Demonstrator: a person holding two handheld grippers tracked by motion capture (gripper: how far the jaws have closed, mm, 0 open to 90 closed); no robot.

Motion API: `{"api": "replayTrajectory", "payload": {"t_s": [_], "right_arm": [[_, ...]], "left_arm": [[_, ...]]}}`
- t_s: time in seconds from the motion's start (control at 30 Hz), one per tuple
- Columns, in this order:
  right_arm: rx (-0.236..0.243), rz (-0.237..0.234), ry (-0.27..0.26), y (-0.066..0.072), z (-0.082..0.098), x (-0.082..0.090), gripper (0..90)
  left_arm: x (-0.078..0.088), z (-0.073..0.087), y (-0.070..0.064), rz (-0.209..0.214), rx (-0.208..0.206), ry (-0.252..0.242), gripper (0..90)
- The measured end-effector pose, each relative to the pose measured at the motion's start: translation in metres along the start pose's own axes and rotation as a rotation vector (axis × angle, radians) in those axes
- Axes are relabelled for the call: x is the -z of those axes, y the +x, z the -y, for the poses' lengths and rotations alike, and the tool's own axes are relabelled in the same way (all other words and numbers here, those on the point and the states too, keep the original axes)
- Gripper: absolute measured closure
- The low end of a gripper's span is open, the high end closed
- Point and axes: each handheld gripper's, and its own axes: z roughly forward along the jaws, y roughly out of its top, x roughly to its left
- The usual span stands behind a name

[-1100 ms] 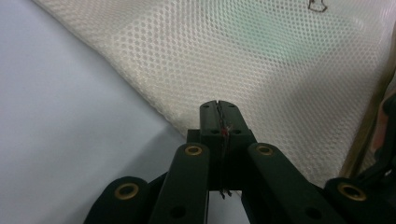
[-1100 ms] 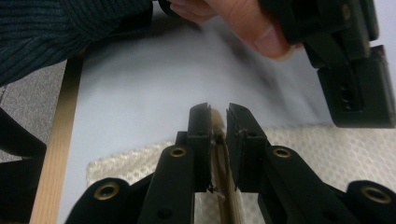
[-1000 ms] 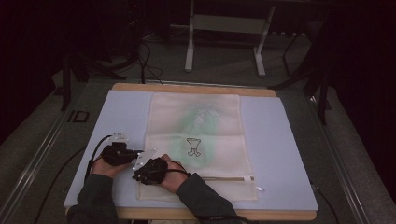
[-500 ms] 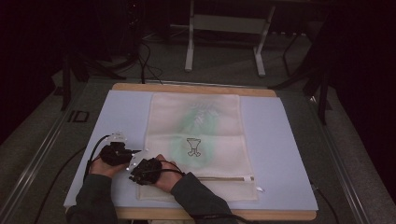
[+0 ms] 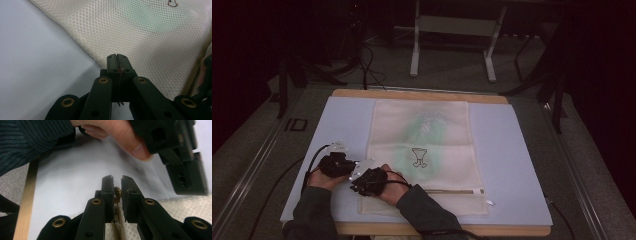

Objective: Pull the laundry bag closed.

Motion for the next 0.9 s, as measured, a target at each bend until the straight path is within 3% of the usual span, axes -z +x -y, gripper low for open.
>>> {"api": "replayTrajectory", "payload": {"t_s": [0.17,0.37,0.9], "right_arm": [[0.004,0.007,0.0,0.001,0.005,0.015,81.2],[0.003,0.011,0.015,0.001,0.015,0.02,81.2],[-0.068,-0.03,0.03,-0.006,0.026,0.01,81.0]], "left_arm": [[0.0,0.0,0.0,0.004,-0.003,0.006,89.4],[0.0,0.0,-0.002,0.012,-0.008,0.007,89.3],[0.0,0.0,-0.003,0.023,-0.015,0.014,89.0]]}}
